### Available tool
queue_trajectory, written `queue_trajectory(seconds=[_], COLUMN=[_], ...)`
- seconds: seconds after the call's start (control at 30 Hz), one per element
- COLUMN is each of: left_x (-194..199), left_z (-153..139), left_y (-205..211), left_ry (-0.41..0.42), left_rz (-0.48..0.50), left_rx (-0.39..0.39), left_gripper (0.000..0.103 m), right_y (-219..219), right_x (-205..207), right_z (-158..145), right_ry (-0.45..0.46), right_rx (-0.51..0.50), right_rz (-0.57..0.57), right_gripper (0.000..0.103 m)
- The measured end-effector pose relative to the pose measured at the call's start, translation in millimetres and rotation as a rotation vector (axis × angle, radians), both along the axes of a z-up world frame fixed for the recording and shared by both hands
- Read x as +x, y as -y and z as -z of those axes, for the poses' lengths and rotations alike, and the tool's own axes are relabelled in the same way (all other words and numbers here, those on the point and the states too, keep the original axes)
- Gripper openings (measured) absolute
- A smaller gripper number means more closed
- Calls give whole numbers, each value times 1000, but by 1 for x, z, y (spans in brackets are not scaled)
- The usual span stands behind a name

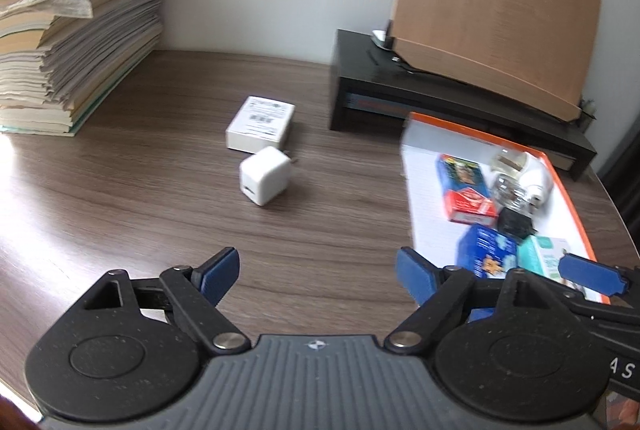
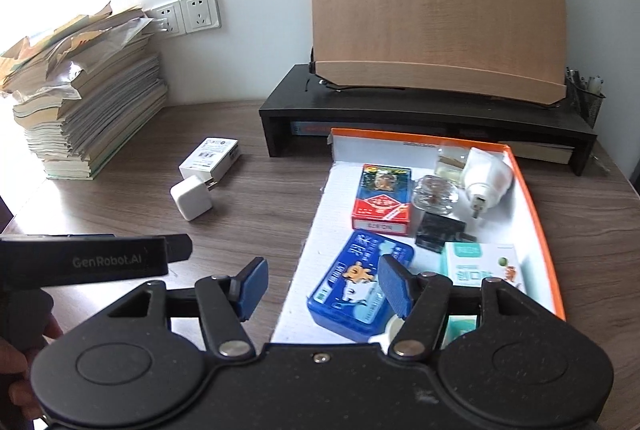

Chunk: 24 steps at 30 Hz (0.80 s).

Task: Organize rigid objects
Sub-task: 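Move both tools back to the white charger box and white cube charger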

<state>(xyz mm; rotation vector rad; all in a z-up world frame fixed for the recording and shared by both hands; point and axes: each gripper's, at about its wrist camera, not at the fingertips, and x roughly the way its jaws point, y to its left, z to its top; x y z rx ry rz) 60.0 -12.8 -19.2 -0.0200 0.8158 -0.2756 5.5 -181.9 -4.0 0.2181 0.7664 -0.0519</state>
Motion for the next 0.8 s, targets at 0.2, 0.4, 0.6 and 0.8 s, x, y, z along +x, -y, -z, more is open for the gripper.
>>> queue_trajectory(seconds=[0.2, 0.4, 0.6, 0.8], left_x=[19, 42, 63, 84], left_z=[1, 1, 4, 11], left_y=[-20, -55, -90, -113], left_ry=[-2, -8, -20, -34], left_rz=[-35, -95, -152, -155], left_rx=[-1, -10, -4, 1], left_gripper=[89, 89, 90, 91], right_y=[-18, -51, -87, -111], right_x=[24, 66, 124, 168], right_z=[7, 16, 35, 56], right_ry=[-22, -33, -43, -65], right_rx=[9, 27, 21, 16], right_rz=[-22, -134, -234, -283], right_gripper=[77, 81, 83, 83])
